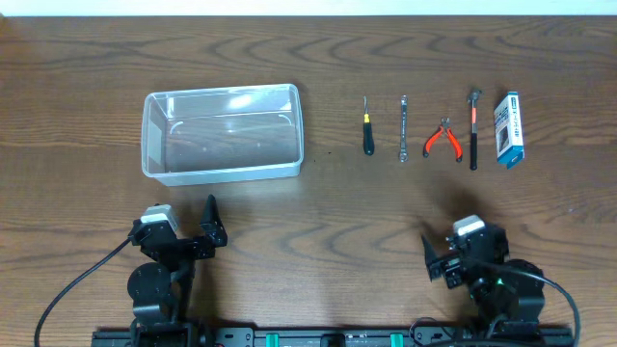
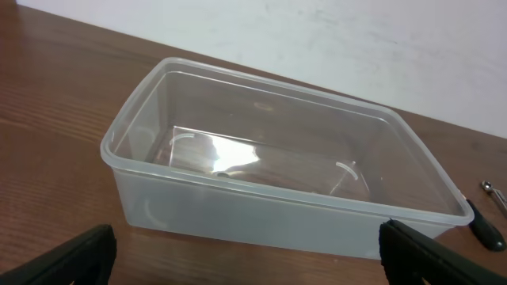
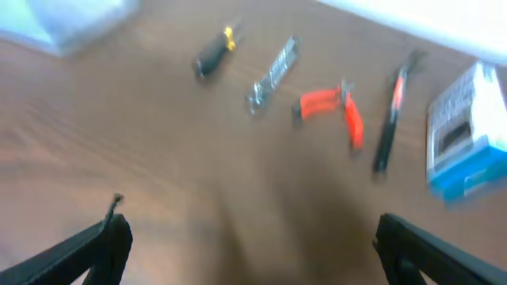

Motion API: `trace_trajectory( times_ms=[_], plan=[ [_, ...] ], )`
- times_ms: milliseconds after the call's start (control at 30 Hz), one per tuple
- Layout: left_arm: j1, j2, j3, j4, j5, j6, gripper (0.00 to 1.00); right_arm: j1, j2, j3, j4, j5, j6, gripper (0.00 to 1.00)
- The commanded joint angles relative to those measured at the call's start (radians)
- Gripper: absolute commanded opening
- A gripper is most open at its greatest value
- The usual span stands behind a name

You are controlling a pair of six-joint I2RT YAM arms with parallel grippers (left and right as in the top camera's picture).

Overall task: Pack container
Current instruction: 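Raise the right arm from rest toward the container, then grasp the clear container rim with the right gripper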

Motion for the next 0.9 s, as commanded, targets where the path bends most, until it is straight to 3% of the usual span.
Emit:
trace_trajectory(
  times_ms=[0,233,367,533,733,867],
  plan=[
    [-0.005,0.004,-0.03,-0.002,-0.003,-0.009,0.98,-0.007,-0.009,0.0,0.088,-0.246,0.044,0.99],
    [-0.005,0.025,-0.029,-0.001,0.023,-0.067,0.98,-0.007,-0.009,0.0,0.184,-0.432,0.091,0.99],
    [-0.005,0.025,0.011,-0.002,0.026,-0.16,0.98,-0.008,-0.008,0.001,0.256,-0.423,0.208,0.99],
    [-0.005,0.033,0.137,0.01,-0.012,-0.151,0.98,-0.007,0.055,0.026,0.409,-0.364,0.35,0.99],
    [-0.005,0.19,0.385,-0.071,-0.162,-0.065,0.98,-0.007,0.314,0.21,0.478,-0.281,0.383,0.99],
    [-0.003,0.402,0.588,-0.171,-0.25,0.054,0.98,-0.007,0.586,0.459,0.419,-0.269,0.383,0.99]
  ],
)
